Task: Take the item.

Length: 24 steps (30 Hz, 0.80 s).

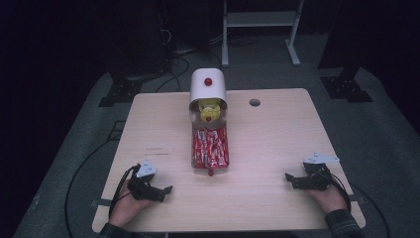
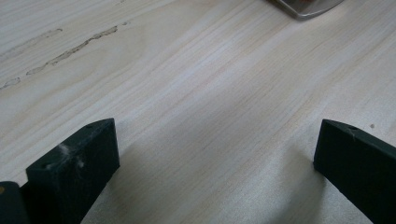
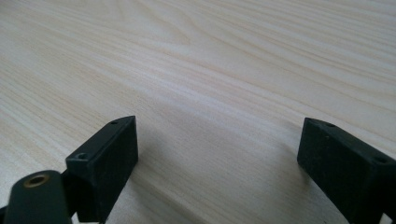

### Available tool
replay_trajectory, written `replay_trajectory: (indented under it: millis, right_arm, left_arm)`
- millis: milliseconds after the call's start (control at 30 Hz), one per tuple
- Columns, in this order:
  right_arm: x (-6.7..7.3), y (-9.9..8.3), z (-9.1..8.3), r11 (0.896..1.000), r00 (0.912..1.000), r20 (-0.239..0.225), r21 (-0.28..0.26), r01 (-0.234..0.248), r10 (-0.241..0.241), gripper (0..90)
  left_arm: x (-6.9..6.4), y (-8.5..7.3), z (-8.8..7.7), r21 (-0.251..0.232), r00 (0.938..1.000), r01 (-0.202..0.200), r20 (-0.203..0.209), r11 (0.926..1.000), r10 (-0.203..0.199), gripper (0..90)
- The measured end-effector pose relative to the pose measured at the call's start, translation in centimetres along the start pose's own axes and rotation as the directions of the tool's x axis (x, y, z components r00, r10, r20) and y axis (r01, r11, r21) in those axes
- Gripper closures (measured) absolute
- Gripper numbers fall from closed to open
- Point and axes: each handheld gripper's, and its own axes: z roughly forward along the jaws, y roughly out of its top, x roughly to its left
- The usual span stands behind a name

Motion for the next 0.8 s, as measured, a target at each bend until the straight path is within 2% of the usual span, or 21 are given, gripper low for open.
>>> replay_trajectory:
  millis: [367, 500, 800]
  right_arm:
    - [0.2, 0.5, -0.2, 0.999, 1.0000, 0.005, 0.043, 0.005, -0.005, 12.7]
    - [0.3, 0.8, -0.4, 0.999, 1.0000, 0.004, 0.039, -0.001, 0.001, 12.7]
    - [0.7, 1.4, -0.7, 0.999, 0.9996, -0.028, 0.040, -0.005, 0.007, 13.0]
  left_arm:
    - [0.0, 0.0, 0.0, 0.000, 1.0000, 0.000, 0.000, 1.0000, 0.000, 0.0]
    - [0.0, 0.0, 0.0, 0.000, 1.0000, 0.000, 0.000, 1.0000, 0.000, 0.0]
    - [0.0, 0.0, 0.0, 0.000, 1.0000, 0.000, 0.000, 1.0000, 0.000, 0.0]
